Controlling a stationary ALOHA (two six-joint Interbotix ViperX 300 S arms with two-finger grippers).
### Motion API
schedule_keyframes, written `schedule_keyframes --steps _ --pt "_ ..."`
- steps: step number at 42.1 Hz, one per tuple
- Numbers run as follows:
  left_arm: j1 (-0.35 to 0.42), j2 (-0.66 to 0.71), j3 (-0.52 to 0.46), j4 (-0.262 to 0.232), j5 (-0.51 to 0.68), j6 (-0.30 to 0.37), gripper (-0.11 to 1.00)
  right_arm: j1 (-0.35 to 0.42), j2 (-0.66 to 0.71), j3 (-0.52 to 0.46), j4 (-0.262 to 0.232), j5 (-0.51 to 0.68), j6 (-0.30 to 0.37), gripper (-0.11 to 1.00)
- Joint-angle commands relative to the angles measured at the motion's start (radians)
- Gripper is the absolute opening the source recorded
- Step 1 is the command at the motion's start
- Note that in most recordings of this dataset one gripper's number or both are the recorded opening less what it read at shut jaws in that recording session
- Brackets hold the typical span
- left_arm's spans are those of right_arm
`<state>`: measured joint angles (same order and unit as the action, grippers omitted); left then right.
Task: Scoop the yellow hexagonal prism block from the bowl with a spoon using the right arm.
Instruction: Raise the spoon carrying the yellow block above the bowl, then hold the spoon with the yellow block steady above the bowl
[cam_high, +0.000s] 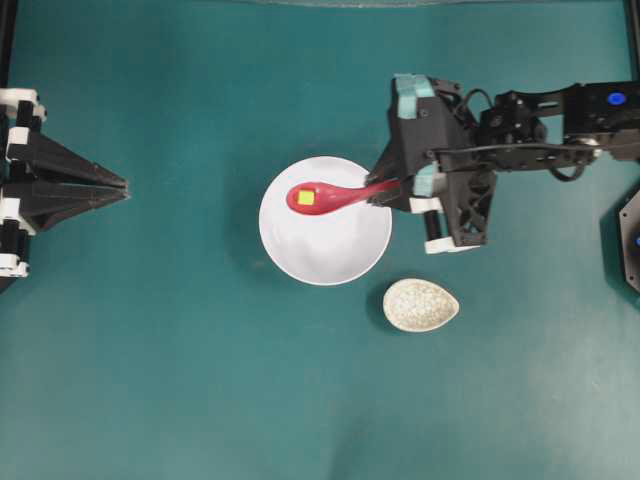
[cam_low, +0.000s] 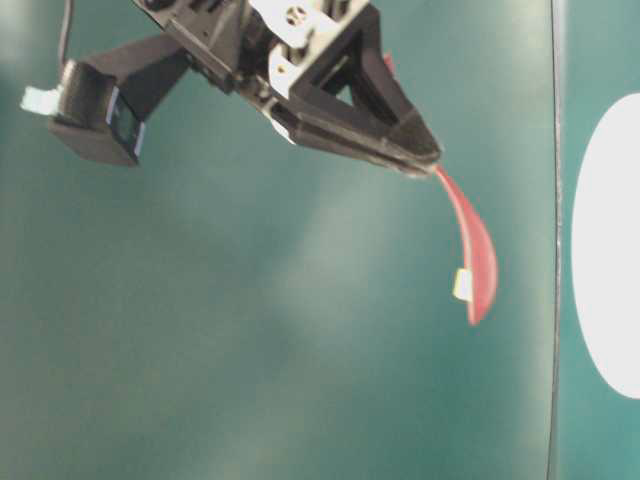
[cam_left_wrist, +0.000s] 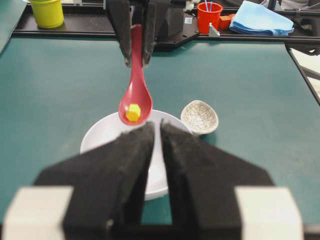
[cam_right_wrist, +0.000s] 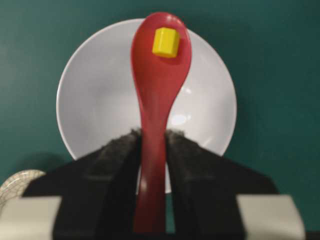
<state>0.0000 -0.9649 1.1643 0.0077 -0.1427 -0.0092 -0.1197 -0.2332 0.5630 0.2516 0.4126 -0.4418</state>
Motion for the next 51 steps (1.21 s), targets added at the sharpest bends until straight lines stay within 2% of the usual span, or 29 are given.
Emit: schedule_keyframes --steps 1,13,51 --pt "-0.002 0.005 -0.028 0.003 -0.005 0.002 0.14 0.003 -0.046 -0.005 0.003 -0.008 0.002 0.24" --pt "0.0 0.006 -0.028 0.003 -0.005 0.002 0.14 0.005 -0.087 0.0 0.003 -0.003 0.002 0.24" --pt "-0.002 0.005 -0.029 0.003 -0.005 0.002 0.14 0.005 -0.089 0.0 0.003 -0.005 0.002 0.24"
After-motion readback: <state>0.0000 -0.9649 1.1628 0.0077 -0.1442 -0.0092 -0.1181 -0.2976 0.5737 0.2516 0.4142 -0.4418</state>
